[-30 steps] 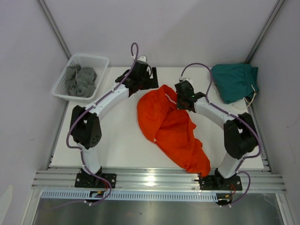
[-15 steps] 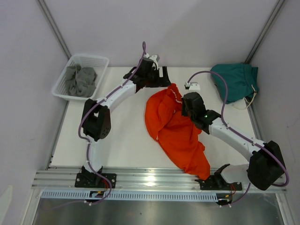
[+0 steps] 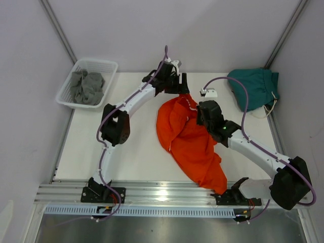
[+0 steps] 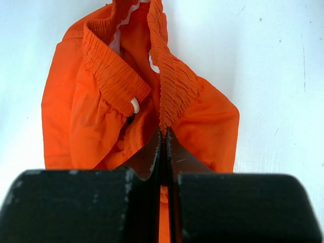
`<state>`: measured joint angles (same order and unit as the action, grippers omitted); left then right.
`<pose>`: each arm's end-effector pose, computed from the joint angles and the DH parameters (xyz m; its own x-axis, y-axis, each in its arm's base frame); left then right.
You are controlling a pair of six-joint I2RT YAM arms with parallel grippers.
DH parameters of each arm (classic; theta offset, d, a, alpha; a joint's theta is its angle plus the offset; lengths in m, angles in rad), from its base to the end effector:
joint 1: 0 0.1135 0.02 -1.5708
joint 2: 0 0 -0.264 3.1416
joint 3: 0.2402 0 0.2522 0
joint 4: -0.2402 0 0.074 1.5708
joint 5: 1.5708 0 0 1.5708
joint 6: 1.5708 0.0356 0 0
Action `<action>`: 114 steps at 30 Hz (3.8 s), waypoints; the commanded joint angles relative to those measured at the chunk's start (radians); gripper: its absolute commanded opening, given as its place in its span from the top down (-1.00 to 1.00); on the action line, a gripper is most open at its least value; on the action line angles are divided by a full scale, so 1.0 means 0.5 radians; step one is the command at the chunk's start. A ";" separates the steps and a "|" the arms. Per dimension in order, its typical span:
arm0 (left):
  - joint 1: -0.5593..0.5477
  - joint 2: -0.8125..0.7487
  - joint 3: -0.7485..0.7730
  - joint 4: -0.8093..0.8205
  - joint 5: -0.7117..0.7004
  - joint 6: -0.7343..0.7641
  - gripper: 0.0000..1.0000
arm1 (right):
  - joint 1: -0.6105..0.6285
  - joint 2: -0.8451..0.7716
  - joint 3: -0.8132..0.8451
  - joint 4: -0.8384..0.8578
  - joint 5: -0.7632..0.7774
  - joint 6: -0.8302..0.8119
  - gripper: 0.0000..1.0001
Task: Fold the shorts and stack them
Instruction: Flatten the shorts out
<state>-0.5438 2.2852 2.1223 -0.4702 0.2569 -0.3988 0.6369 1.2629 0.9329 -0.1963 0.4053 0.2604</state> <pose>0.4504 -0.2829 0.2683 -0.7290 0.0019 -0.6846 0.4261 0.7839 -0.4516 0.2362 0.1573 0.2889 -0.4604 -0.0462 -0.8865 -0.1593 0.9867 0.0312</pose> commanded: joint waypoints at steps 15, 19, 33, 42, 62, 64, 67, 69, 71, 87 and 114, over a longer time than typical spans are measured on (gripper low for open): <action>-0.005 0.050 -0.088 -0.149 -0.388 0.043 -0.13 | 0.048 -0.126 0.042 0.018 0.085 0.013 1.00; 0.099 0.120 0.068 -0.216 -0.456 -0.012 0.05 | 0.085 -0.203 0.036 -0.064 0.119 0.019 1.00; 0.416 -0.033 0.167 -0.372 -0.697 0.067 0.99 | -0.064 -0.547 -0.065 -0.512 0.303 0.225 1.00; 0.551 -0.655 0.130 -0.514 -0.885 0.165 0.99 | -0.485 -0.188 0.337 -0.565 0.030 0.114 1.00; 0.447 -1.155 -0.139 -0.383 -0.429 0.006 0.99 | -0.758 0.426 1.596 -0.964 -0.875 -0.100 1.00; 0.376 -1.192 -0.466 -0.110 -0.235 -0.012 0.92 | -0.725 0.395 1.546 -0.927 -0.851 -0.107 1.00; 0.266 -1.309 -0.710 0.254 -0.057 0.055 0.72 | -0.703 0.413 1.589 -0.994 -0.854 -0.119 1.00; 0.119 -1.398 -0.928 0.427 -0.051 0.220 0.64 | -0.685 0.438 1.637 -1.028 -0.863 -0.113 1.00; 0.051 -1.539 -1.117 0.758 0.035 0.303 0.43 | -0.645 0.444 1.659 -1.068 -0.866 -0.107 1.00; -0.192 -1.641 -1.680 1.673 0.845 0.739 -0.25 | -0.326 0.521 1.840 -1.433 -0.627 0.123 1.00; 0.149 -1.555 -2.297 2.285 0.563 0.233 -0.28 | -0.154 0.168 1.654 -1.571 -0.326 0.016 1.00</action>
<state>-0.4549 1.5032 0.9737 0.6128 0.5434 -0.2413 0.5552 1.4391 1.7931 -1.0199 0.2077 0.2951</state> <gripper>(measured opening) 0.634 0.012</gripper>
